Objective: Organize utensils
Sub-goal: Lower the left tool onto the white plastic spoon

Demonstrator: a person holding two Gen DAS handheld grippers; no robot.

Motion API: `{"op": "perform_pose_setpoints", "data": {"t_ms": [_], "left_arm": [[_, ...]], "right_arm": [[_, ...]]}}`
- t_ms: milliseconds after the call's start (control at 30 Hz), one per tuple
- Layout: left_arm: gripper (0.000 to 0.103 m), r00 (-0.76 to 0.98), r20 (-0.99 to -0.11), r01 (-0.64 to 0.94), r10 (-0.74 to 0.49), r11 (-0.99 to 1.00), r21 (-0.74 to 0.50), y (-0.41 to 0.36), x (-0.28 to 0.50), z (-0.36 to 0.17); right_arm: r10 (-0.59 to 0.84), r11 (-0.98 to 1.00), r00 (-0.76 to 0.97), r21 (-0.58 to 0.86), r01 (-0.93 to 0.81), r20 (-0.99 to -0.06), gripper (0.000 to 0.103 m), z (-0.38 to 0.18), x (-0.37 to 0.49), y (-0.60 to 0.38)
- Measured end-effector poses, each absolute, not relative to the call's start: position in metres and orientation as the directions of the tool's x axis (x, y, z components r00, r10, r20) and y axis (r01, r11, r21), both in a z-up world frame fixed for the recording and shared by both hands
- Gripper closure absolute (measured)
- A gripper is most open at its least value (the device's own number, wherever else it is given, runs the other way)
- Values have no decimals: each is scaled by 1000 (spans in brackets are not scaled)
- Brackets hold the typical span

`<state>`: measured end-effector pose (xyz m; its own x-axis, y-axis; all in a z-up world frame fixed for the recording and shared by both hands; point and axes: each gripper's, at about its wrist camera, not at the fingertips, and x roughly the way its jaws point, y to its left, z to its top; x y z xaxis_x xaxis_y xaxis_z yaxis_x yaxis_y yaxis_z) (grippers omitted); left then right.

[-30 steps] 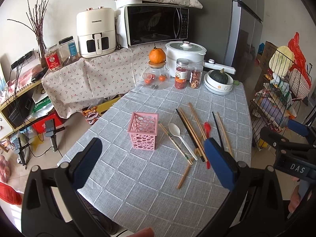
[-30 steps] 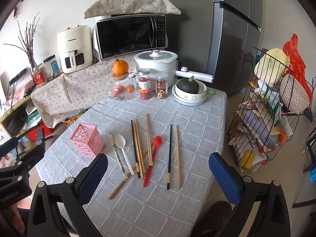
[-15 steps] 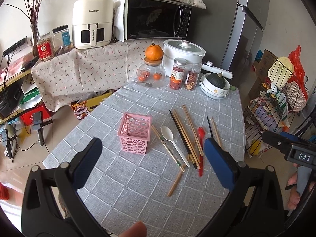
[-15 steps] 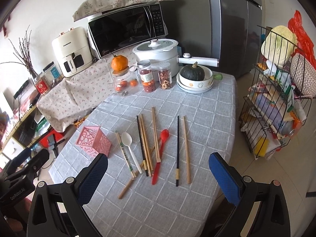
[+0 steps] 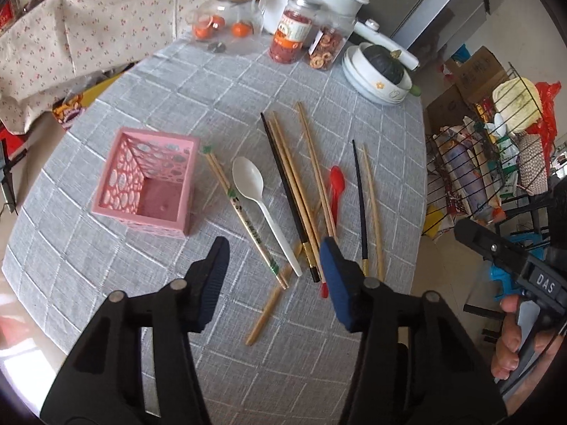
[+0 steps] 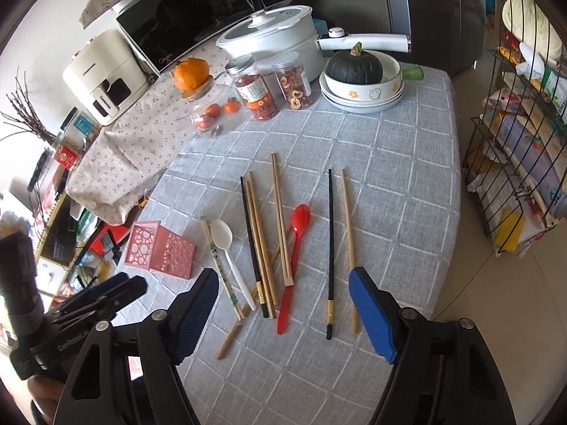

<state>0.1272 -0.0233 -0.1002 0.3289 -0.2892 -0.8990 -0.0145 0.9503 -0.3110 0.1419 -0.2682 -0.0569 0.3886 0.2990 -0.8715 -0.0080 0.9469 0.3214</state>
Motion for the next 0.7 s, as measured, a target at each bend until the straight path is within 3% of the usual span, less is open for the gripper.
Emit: {"op": "perform_pose_setpoints", "data": {"t_ms": [233,400,700], "left_arm": [[72,290,-935,-46,-207,972,-229,-34,168,-140],[78,306,-947,-20,-101,993,-112,-45,197,-155],[78,254,-967,79,15,996,37,-61,230,-174]], "right_arm": [[273,953,313,300,39,-910,31,-93,165,-282],[271,952,272,299,67,-923,31,-109,172,-288],[277,953,271,299,44,-922,31,-105,170,-284]]}}
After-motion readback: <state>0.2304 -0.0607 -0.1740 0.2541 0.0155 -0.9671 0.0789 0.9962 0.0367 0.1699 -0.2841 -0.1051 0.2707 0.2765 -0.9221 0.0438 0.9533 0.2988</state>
